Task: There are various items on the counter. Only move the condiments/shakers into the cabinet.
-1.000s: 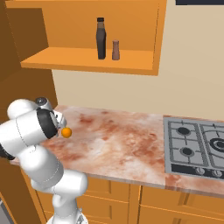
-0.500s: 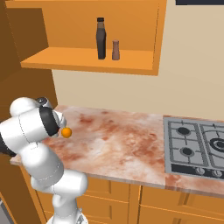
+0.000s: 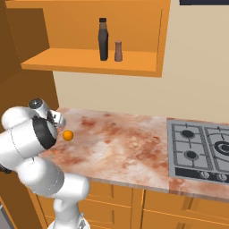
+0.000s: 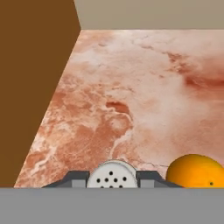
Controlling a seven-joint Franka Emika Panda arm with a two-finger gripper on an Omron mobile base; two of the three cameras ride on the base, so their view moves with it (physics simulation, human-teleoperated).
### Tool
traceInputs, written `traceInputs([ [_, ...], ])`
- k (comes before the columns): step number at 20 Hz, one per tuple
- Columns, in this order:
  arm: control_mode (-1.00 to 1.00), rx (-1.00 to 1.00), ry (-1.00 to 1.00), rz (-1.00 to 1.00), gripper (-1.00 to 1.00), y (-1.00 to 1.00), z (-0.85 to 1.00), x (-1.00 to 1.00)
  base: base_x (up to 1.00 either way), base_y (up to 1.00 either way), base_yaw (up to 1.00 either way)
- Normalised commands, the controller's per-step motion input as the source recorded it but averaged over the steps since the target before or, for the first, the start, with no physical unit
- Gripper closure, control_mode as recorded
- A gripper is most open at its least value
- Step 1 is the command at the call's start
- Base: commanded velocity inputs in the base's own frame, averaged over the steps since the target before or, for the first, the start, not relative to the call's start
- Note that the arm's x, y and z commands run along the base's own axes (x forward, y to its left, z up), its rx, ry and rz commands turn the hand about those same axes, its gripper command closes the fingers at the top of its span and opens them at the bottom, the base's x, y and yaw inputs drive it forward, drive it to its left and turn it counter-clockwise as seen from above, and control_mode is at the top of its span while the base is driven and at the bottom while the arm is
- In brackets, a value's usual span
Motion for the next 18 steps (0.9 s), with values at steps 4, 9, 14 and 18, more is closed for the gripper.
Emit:
traceInputs([
  [4,-1.0,0.05,-0.17,0.0,1.0,-0.21,1.0,-0.81,0.0,0.0,0.0],
  [9,-1.0,0.03,-0.14,0.0,1.0,-0.12,1.0,-0.86,0.0,0.0,0.0],
  [14,-1.0,0.02,-0.13,-0.04,1.0,-0.28,1.0,-0.89,0.0,0.0,0.0],
  [18,-1.0,0.0,-0.04,-0.04,1.0,-0.22,1.0,-0.89,0.0,0.0,0.0],
])
